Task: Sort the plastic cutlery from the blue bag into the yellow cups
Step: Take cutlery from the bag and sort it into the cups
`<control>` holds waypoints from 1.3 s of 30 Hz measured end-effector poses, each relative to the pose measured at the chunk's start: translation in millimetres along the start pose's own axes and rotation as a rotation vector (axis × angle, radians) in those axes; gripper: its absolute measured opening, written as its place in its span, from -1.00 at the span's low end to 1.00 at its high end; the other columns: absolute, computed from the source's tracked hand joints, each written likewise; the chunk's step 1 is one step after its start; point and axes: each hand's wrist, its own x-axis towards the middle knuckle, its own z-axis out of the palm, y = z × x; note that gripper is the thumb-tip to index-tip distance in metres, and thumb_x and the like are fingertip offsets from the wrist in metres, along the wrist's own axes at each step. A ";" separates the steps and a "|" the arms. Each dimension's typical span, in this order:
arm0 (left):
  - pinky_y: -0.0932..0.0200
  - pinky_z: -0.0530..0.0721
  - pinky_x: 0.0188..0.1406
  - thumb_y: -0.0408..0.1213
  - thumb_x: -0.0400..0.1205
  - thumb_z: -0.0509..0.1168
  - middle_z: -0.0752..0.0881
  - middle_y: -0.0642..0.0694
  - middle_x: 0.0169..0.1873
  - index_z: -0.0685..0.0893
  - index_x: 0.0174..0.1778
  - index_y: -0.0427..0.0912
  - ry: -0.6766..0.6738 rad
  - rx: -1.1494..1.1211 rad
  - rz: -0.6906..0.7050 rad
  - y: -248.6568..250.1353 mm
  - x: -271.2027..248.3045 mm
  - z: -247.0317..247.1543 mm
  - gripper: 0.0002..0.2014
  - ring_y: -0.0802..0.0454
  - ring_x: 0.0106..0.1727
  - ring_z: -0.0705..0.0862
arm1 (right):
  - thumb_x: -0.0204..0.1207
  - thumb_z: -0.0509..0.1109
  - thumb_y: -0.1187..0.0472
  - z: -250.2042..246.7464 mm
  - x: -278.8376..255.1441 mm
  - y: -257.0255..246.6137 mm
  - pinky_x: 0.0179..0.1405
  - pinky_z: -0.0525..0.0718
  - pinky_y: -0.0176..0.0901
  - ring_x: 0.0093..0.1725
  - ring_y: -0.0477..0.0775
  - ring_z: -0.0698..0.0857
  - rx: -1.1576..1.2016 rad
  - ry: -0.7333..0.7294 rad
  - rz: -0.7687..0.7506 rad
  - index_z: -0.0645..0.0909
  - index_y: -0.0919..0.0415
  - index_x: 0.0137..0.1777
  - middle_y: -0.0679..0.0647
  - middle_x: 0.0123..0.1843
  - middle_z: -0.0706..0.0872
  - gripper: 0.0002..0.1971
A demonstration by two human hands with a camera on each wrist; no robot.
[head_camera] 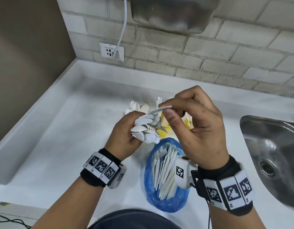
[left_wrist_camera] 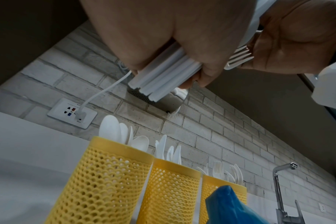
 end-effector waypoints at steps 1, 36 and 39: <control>0.51 0.50 -0.05 -0.17 0.50 0.22 0.64 0.37 -0.12 0.40 0.09 0.46 -0.003 0.000 -0.001 0.1 0.1 -0.3 -0.62 0.47 -0.08 0.62 | 0.62 0.49 0.41 -0.8 0.1 -1.7 -0.11 0.61 -0.23 -0.20 0.05 0.66 -0.005 0.015 -0.010 0.78 0.19 0.11 0.24 -0.08 0.63 -0.84; -0.05 0.73 0.00 -0.14 0.59 0.27 0.76 0.16 -0.03 0.61 0.26 0.16 -0.029 -0.053 -0.114 -10.2 -2.6 1.0 -0.69 -0.03 -0.03 0.77 | 0.58 0.55 0.34 13.0 -8.9 16.0 -0.32 0.49 -0.27 -0.35 0.01 0.54 0.025 -0.070 0.262 0.82 0.16 0.00 -0.04 -0.30 0.56 -0.92; -0.03 0.73 -0.01 -0.09 0.62 0.28 0.78 0.10 -0.02 0.58 0.26 0.26 -0.032 -0.048 -0.109 -9.4 -1.7 1.5 -0.71 -0.05 -0.03 0.77 | 0.58 0.53 0.38 14.5 -8.4 16.6 -0.29 0.47 -0.34 -0.31 -0.04 0.57 -0.032 -0.050 0.223 0.80 0.24 -0.09 -0.04 -0.30 0.59 -0.94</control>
